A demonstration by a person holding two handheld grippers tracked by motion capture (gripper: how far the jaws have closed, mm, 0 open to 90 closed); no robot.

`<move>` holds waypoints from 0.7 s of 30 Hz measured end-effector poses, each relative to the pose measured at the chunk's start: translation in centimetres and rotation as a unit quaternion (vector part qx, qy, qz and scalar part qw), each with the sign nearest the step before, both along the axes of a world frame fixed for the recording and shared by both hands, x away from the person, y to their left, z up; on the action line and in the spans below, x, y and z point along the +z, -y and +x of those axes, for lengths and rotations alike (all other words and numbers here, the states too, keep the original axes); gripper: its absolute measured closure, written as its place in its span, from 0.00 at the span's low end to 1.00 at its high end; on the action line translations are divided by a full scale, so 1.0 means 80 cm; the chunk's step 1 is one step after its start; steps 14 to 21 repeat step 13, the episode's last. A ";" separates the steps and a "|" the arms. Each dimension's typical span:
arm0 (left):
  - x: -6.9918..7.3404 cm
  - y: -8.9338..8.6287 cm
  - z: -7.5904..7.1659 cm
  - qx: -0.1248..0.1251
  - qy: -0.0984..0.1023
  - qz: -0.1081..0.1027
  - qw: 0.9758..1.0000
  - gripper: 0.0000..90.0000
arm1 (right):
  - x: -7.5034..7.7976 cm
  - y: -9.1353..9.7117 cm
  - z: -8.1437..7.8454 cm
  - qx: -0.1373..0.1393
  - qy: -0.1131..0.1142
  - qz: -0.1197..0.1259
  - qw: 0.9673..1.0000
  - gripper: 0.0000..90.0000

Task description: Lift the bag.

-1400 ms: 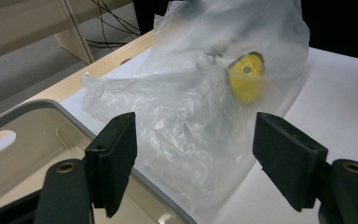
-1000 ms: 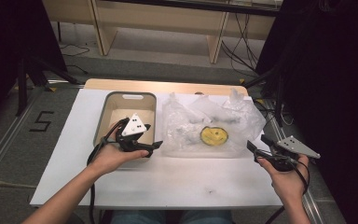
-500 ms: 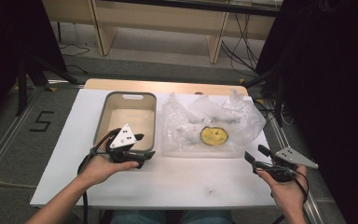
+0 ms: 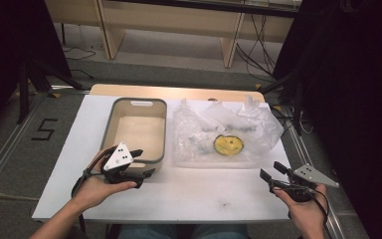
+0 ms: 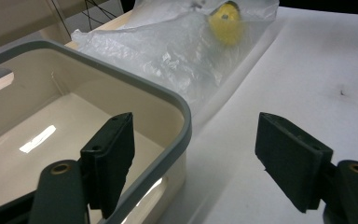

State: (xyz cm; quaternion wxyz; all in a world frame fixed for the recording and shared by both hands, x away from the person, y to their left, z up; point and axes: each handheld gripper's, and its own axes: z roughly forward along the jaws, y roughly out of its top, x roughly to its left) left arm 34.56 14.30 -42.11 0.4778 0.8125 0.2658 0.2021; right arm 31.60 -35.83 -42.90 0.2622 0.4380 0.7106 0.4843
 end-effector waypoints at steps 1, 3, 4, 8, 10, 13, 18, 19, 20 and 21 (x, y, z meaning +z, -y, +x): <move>-0.001 -0.001 -0.001 0.001 0.000 0.000 1.000 0.31 | -0.001 0.000 -0.001 -0.001 0.000 0.000 1.000 0.40; -0.004 -0.002 -0.002 0.001 -0.001 0.001 1.000 0.31 | -0.003 0.001 -0.002 -0.003 0.002 0.003 1.000 0.40; -0.004 -0.002 -0.002 0.000 0.000 0.002 1.000 0.31 | -0.003 0.001 -0.002 -0.004 0.002 0.004 1.000 0.40; -0.004 0.001 -0.003 -0.003 0.005 0.002 1.000 0.30 | -0.005 0.002 -0.002 -0.006 0.005 0.003 1.000 0.40; -0.004 0.002 -0.004 -0.005 0.008 0.003 1.000 0.30 | -0.006 0.001 -0.003 -0.005 0.004 0.002 1.000 0.40; -0.005 0.005 -0.005 -0.006 0.009 0.001 1.000 0.30 | -0.008 0.000 -0.002 -0.004 0.002 0.003 1.000 0.40; -0.005 0.005 -0.005 -0.006 0.009 0.001 1.000 0.30 | -0.008 0.000 -0.002 -0.004 0.002 0.003 1.000 0.40; -0.005 0.005 -0.005 -0.006 0.009 0.001 1.000 0.30 | -0.008 0.000 -0.002 -0.004 0.002 0.003 1.000 0.40; -0.005 0.005 -0.005 -0.006 0.009 0.001 1.000 0.30 | -0.008 0.000 -0.002 -0.004 0.002 0.003 1.000 0.40; -0.005 0.005 -0.005 -0.006 0.009 0.001 1.000 0.30 | -0.008 0.000 -0.002 -0.004 0.002 0.003 1.000 0.40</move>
